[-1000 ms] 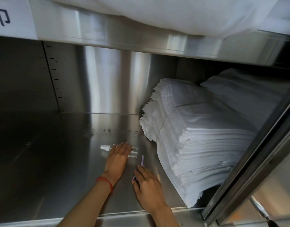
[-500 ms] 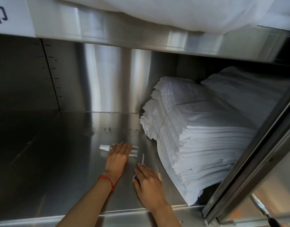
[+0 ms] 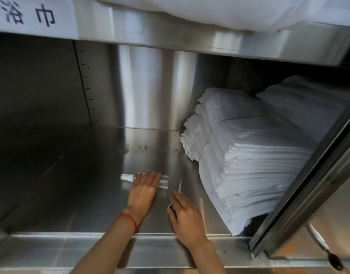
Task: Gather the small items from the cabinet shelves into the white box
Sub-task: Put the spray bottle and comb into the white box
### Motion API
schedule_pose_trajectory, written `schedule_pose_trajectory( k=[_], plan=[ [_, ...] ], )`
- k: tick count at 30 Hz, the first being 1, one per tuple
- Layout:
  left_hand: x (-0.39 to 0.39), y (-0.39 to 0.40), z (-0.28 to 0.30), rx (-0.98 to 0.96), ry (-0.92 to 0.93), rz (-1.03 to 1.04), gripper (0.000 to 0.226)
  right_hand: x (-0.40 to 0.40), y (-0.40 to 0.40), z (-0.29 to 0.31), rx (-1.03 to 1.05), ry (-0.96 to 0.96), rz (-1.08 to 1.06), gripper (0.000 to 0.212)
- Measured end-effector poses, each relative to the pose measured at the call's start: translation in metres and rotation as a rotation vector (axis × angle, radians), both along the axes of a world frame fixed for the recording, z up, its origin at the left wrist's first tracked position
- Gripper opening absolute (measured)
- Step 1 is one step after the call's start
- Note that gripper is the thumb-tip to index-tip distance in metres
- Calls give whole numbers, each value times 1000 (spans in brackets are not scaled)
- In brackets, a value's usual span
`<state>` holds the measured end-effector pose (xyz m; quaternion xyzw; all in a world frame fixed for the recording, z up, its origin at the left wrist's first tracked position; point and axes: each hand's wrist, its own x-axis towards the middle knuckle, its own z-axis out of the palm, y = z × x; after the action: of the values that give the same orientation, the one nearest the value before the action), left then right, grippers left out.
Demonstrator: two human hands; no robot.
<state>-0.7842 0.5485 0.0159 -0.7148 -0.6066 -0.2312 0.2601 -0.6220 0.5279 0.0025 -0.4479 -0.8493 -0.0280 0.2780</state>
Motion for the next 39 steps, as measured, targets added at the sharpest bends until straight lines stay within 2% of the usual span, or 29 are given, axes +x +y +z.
schedule_pose_trajectory(
  k=[4,7,10,11,14,19,28,39],
  plan=[
    [2,-21,0,0,-4,54,34,1,-11,-1,11,-9,12,33],
    [3,-35,-2,-42,-38,75,54,2,-18,-3,-10,-17,30,35],
    [6,-48,-4,7,-12,58,35,3,-27,-3,-14,-41,47,36],
    [7,-53,-3,5,-4,64,35,4,-30,-4,0,-50,32,34],
    [9,-68,-5,6,-1,87,39,4,-38,-4,20,2,26,33],
    [17,-94,-4,-56,-17,125,62,6,-49,-8,80,3,47,35],
    [24,-120,-8,-56,-42,133,68,14,-64,-6,125,-36,93,35],
    [22,-131,-13,-84,-64,142,75,21,-60,-16,179,-64,144,51]
  ],
)
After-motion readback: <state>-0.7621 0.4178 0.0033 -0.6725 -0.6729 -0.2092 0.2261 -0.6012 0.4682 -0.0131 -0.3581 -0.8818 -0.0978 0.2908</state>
